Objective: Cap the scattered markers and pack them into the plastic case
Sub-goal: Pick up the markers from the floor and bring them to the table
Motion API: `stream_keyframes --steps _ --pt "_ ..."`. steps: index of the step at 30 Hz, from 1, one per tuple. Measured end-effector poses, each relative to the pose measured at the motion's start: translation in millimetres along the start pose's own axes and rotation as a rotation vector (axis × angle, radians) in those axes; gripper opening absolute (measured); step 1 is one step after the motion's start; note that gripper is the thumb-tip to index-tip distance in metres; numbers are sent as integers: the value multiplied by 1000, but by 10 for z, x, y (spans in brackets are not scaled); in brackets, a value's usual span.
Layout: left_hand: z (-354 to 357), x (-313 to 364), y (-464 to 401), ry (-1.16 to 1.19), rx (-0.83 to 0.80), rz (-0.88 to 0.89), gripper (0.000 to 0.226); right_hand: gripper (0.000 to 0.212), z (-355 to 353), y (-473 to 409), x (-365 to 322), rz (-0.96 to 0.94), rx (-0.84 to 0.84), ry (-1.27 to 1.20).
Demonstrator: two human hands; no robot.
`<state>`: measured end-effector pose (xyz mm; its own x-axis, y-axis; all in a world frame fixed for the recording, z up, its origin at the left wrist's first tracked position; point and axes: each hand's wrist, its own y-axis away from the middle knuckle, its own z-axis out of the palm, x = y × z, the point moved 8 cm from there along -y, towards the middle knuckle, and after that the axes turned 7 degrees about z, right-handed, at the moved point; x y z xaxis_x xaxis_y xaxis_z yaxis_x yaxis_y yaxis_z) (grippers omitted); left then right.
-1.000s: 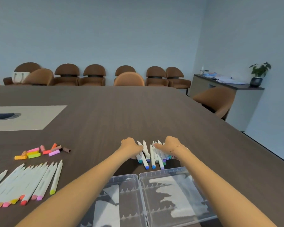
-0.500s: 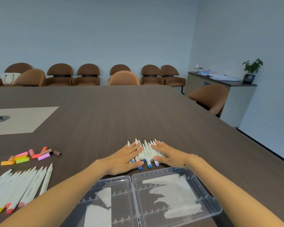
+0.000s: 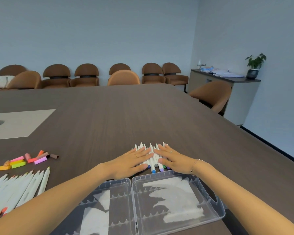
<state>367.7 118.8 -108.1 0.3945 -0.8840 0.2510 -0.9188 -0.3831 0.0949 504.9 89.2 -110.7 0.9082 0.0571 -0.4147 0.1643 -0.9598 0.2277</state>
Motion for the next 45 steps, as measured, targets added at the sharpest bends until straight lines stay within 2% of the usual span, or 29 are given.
stream_keyframes --steps 3,7,15,17,21,23,26,29,34,40,45 --pt "-21 21 63 60 58 23 56 50 -9 -14 -32 -57 49 -97" --pt "-92 -2 135 126 120 -34 53 35 -177 43 15 -65 206 -280" --pt "43 169 151 281 -41 -44 53 41 -131 82 -22 -70 54 -255" --pt "58 216 193 276 -55 -29 53 42 -172 126 -26 -58 83 -289" --pt "-11 189 217 152 -31 -44 51 28 -220 165 43 -49 134 -235" --pt "-27 177 192 104 -26 -49 51 31 -227 176 29 -53 142 -187" --pt "-25 223 138 151 -11 -45 51 33 -200 166 -34 -77 118 -126" --pt "-67 259 105 234 45 -58 47 28 -207 166 -6 -48 85 -197" --pt "-140 266 186 238 96 -50 45 26 -292 205 130 -15 166 -332" --pt "19 91 289 79 -72 -81 48 24 -267 212 171 5 132 -264" --pt "53 142 206 42 -79 -148 53 24 -258 179 113 29 132 -219"
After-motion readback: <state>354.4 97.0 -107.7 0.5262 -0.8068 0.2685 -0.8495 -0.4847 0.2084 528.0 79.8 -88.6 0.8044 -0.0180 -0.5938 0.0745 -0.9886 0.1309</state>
